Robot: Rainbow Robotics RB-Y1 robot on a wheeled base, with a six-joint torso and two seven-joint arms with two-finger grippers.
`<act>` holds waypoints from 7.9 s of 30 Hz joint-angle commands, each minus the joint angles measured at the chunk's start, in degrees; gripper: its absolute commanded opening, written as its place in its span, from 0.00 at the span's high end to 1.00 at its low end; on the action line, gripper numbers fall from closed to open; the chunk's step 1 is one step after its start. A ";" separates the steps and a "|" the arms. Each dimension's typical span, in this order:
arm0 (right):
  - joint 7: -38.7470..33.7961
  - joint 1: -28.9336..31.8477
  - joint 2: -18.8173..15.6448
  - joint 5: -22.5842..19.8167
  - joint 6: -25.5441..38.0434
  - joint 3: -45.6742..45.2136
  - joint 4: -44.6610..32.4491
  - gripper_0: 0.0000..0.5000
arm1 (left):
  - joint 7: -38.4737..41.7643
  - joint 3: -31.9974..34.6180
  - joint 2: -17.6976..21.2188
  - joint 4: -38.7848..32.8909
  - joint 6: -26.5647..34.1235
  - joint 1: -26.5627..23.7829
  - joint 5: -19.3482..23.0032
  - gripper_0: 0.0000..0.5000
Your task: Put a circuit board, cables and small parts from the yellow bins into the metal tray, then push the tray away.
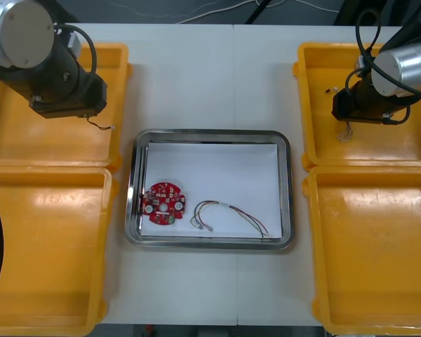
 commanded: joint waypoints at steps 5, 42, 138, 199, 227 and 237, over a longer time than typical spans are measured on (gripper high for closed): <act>6.43 3.54 -5.12 -5.17 0.71 -4.56 -4.04 0.96 | 13.83 -5.75 2.26 -5.71 -1.39 0.49 2.86 1.00; 8.89 6.53 -0.37 0.28 5.01 -6.32 -7.91 0.00 | 24.03 -28.07 2.17 -8.26 -19.05 5.58 -4.52 1.00; 24.10 6.71 -2.92 -6.66 35.69 -10.71 -46.49 1.00 | 23.15 -21.13 -2.14 -1.49 -3.59 -7.07 6.73 0.00; 34.91 -1.03 6.57 -0.95 6.77 31.04 -31.99 0.63 | -4.71 1.11 14.04 26.55 -14.48 -9.36 5.06 0.00; 30.08 0.55 5.34 -5.96 24.35 13.37 -41.75 0.00 | -48.13 2.69 9.64 27.07 -19.23 -8.13 -3.38 0.00; 17.24 2.66 1.65 -7.63 33.40 4.41 -47.11 0.00 | -61.05 7.79 4.10 34.89 -22.31 -10.94 -7.78 0.00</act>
